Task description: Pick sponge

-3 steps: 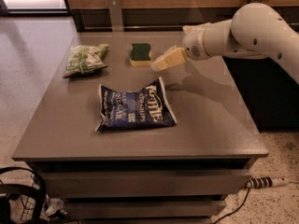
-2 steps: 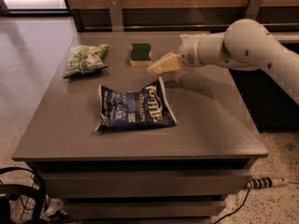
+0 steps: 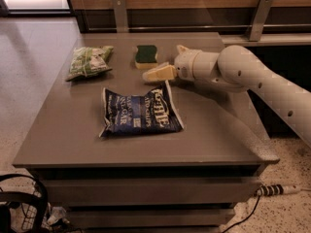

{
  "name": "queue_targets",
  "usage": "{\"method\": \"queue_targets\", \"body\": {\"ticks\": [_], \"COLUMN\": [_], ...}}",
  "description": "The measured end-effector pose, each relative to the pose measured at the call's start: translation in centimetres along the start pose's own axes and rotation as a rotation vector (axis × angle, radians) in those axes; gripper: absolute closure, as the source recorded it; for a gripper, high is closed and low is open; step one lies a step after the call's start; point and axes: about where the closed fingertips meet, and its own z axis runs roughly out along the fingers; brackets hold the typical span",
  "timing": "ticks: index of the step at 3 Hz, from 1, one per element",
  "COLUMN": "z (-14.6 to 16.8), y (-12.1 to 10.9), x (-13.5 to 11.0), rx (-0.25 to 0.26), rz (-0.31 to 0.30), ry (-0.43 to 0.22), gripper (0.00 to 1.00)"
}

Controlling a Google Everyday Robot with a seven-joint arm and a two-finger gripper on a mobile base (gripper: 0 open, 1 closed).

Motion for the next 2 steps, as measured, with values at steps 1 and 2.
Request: {"method": "queue_targets", "body": {"ticks": [1,2], "z": [2.11,3.02], "y": [0.42,0.78], "x": [-1.38,-1.28], "rx": [-0.021,-0.033], "rz": [-0.005,-0.003], "ry": [-0.077,-0.063], "gripper": [0.0,0.0]}}
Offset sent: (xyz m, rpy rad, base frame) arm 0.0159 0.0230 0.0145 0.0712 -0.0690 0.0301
